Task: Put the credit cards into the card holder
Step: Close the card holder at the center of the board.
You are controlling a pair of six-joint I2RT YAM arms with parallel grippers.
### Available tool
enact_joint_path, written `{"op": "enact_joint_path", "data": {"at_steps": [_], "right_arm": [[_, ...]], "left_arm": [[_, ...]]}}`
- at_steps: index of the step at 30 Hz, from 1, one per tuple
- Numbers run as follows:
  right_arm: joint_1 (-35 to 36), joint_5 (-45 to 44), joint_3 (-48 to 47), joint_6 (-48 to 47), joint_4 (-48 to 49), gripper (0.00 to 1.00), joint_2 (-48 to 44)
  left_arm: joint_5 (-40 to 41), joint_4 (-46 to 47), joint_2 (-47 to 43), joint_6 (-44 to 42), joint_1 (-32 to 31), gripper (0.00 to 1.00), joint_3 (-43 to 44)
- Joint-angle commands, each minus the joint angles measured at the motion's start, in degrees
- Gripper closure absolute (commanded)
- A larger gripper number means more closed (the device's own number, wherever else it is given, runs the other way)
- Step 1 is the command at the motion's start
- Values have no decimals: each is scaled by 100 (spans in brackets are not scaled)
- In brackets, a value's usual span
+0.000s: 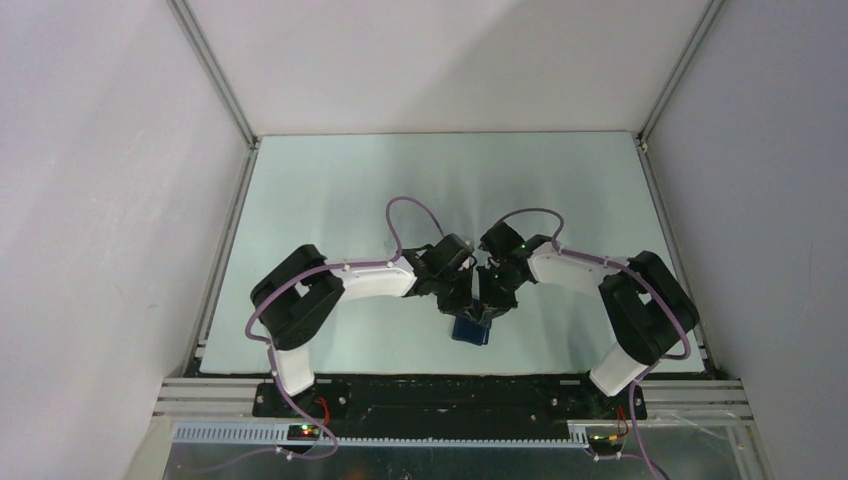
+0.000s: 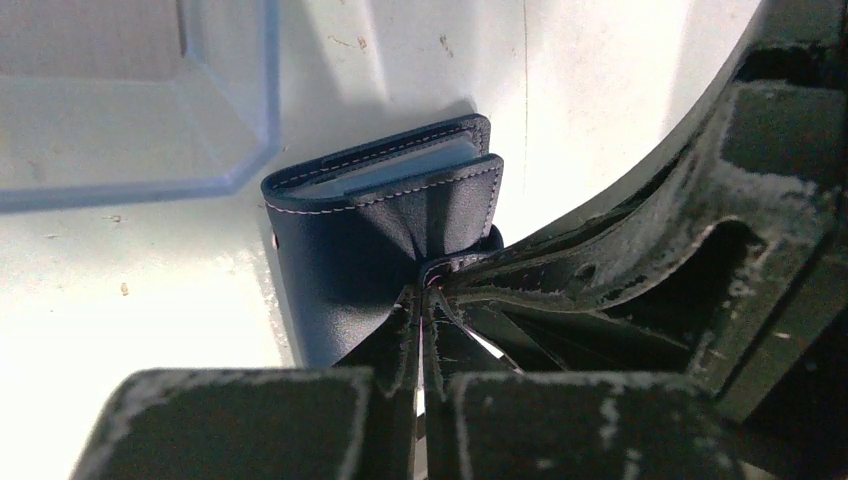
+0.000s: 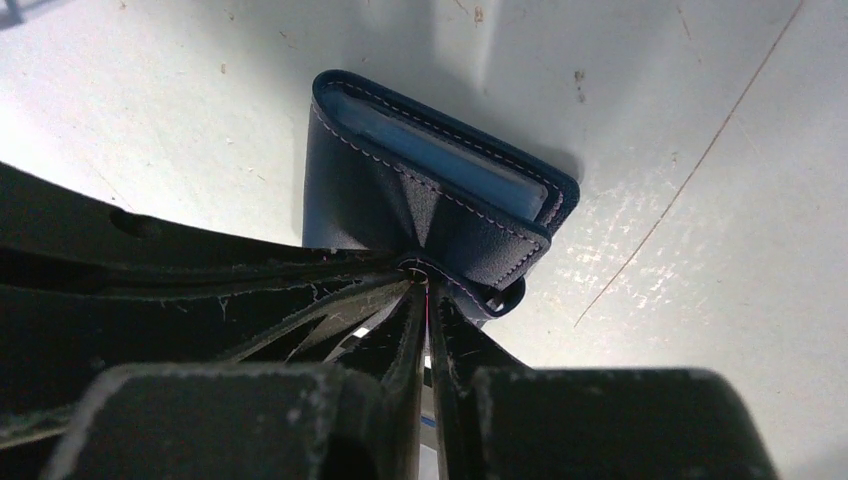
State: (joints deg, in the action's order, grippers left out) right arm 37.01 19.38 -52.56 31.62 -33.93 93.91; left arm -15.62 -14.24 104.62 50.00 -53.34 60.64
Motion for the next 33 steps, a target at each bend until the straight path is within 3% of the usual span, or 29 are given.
{"op": "enact_joint_path", "data": {"at_steps": [1, 18, 33], "right_arm": [[-48, 134, 258, -59, 401, 89, -202], [-423, 158, 212, -127, 306, 88, -548], [-375, -1019, 193, -98, 54, 88, 271]], "left_arm": [[287, -100, 3, -118, -85, 100, 60], [357, -175, -279, -221, -37, 100, 164], [303, -270, -313, -313, -38, 100, 302]]}}
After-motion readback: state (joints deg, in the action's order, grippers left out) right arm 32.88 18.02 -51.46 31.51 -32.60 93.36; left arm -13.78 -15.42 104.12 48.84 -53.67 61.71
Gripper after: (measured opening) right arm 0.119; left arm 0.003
